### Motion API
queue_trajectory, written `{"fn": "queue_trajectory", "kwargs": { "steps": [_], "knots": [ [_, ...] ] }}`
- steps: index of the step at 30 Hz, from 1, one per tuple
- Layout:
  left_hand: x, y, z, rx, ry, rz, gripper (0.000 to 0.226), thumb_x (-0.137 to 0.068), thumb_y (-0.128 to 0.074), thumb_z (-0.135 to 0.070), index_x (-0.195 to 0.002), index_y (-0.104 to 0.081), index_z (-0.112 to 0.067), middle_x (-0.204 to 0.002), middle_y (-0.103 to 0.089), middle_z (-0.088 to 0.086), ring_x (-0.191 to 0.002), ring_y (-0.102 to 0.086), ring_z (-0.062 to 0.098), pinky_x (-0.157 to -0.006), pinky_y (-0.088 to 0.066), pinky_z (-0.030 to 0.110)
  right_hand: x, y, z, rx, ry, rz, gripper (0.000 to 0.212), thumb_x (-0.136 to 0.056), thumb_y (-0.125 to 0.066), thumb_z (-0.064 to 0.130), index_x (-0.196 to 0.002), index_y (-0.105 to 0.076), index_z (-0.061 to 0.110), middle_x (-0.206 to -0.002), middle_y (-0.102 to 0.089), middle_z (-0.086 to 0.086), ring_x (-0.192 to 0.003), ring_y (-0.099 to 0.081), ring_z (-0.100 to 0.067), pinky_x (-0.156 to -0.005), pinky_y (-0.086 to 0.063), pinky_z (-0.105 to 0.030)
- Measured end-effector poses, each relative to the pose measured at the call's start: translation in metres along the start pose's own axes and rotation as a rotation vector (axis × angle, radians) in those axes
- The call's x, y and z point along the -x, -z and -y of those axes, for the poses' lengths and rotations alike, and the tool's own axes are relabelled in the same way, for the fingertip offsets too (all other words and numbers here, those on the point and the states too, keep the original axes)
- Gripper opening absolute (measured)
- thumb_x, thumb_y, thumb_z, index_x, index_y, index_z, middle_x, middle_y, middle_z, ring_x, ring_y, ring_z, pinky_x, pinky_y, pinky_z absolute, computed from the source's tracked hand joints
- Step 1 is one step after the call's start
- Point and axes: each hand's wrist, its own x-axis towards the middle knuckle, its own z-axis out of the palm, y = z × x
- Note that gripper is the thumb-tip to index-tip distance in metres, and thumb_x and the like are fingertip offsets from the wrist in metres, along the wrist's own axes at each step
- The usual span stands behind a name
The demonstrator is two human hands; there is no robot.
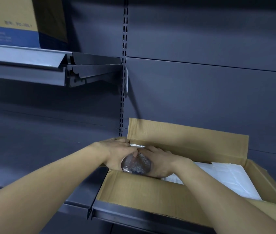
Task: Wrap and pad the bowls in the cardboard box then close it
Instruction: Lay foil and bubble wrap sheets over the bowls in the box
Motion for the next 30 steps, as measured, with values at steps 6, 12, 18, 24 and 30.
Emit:
{"fn": "queue_trajectory", "kwargs": {
  "steps": [6,12,18,24,30],
  "knots": [
    [-0.004,0.002,0.002,0.068,0.017,0.053,0.060,-0.079,-0.067,-0.060,-0.126,-0.042,-0.033,-0.130,-0.051,0.001,-0.132,-0.032,0.020,-0.107,-0.036,0.046,-0.001,0.001,0.000,-0.050,-0.005,0.019,0.088,-0.075,-0.046,0.082,-0.149,-0.015,0.046,-0.154,-0.028,0.003,-0.141,-0.027,-0.026,-0.113,-0.023,-0.051],
    [-0.002,0.008,0.009,0.231,-0.005,-0.051,0.080,-0.065,-0.063,-0.081,-0.129,-0.051,-0.035,-0.131,-0.051,-0.005,-0.127,-0.039,0.016,-0.105,-0.042,0.042,-0.010,0.005,-0.014,-0.154,0.041,-0.139,0.099,-0.061,-0.048,0.091,-0.145,-0.031,0.042,-0.145,-0.042,0.006,-0.136,-0.036,-0.020,-0.110,-0.034,-0.046],
    [-0.007,0.011,0.007,0.073,0.049,0.116,0.093,-0.072,-0.070,-0.068,-0.148,-0.022,-0.043,-0.156,-0.030,-0.014,-0.151,-0.002,0.021,-0.117,-0.023,0.054,-0.011,0.001,-0.011,-0.142,0.027,-0.066,0.102,-0.063,-0.068,0.077,-0.147,-0.025,0.038,-0.146,-0.040,0.006,-0.137,-0.032,-0.019,-0.112,-0.032,-0.044],
    [-0.017,0.015,0.002,-0.001,0.090,0.207,0.099,-0.073,-0.068,-0.069,-0.150,-0.014,-0.040,-0.158,-0.027,-0.007,-0.151,0.007,0.022,-0.117,-0.023,0.054,-0.020,0.001,-0.012,-0.158,0.019,-0.034,0.109,-0.061,-0.066,0.080,-0.149,-0.012,0.045,-0.148,-0.037,0.004,-0.138,-0.031,-0.021,-0.112,-0.032,-0.045],
    [-0.013,0.011,0.009,0.085,0.084,0.202,0.102,-0.069,-0.067,-0.075,-0.150,-0.012,-0.046,-0.160,-0.024,-0.011,-0.151,0.009,0.021,-0.119,-0.020,0.055,-0.023,-0.002,-0.017,-0.262,0.083,-0.140,0.095,-0.062,-0.061,0.083,-0.144,-0.027,0.048,-0.144,-0.044,0.006,-0.132,-0.041,-0.017,-0.109,-0.038,-0.042]
  ]
}}
